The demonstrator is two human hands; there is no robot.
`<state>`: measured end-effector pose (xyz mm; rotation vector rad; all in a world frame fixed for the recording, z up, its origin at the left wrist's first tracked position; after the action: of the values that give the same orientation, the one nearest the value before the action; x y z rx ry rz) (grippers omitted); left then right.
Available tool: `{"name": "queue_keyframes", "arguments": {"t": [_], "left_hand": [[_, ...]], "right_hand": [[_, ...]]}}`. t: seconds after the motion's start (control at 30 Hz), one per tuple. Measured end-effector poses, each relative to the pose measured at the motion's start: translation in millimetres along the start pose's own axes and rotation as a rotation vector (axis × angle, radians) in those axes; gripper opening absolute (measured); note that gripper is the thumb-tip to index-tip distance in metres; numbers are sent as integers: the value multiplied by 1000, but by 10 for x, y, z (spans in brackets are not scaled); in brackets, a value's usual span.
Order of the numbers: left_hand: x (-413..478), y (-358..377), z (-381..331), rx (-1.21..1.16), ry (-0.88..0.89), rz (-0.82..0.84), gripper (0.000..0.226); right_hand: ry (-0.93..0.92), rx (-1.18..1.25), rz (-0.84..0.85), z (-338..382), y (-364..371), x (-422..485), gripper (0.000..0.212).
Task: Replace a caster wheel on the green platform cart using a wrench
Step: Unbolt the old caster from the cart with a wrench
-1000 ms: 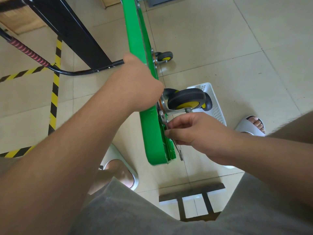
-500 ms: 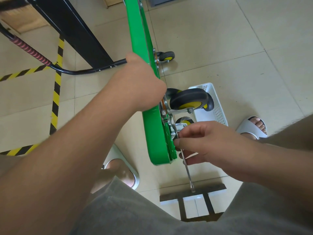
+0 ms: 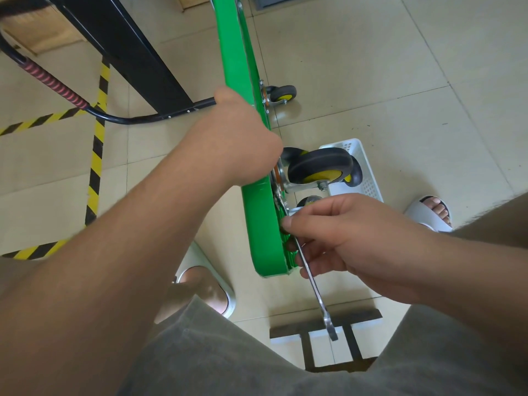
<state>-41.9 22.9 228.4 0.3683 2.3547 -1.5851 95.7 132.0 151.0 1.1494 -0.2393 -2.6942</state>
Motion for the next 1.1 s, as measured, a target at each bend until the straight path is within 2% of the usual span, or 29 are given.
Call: {"name": "queue_keyframes", "arguments": {"t": [0.17, 0.27, 0.4, 0.53, 0.9, 1.1], "left_hand": [[-4, 3, 5, 7, 1, 4, 39], [-23, -21, -47, 55, 60, -23, 50], [-20, 23, -40, 81, 35, 28, 34], [-23, -12, 0, -2, 0, 1, 37], [-2, 2, 10, -27, -3, 7, 40], [6, 14, 3, -5, 1, 11, 39]], "right_hand": [[-3, -47, 7, -31, 2, 55, 18], [-7, -86, -24, -67, -49, 122, 13], [-44, -160, -92, -75, -141, 266, 10], [-74, -176, -117, -80, -155, 327, 9], [-35, -277, -99, -150, -167, 243, 10], [11, -179, -81, -130, -102, -30, 9]]}}
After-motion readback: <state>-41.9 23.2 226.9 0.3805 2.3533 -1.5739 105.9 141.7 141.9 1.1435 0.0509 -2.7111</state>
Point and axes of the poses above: each hand's wrist, its own x-axis towards the middle knuckle, its own y-axis out of the palm, z = x × y, the point moved 9 cm from there along x, towards the middle knuckle, and after that the axes turned 2 degrees about y, right-handed, at the moved point
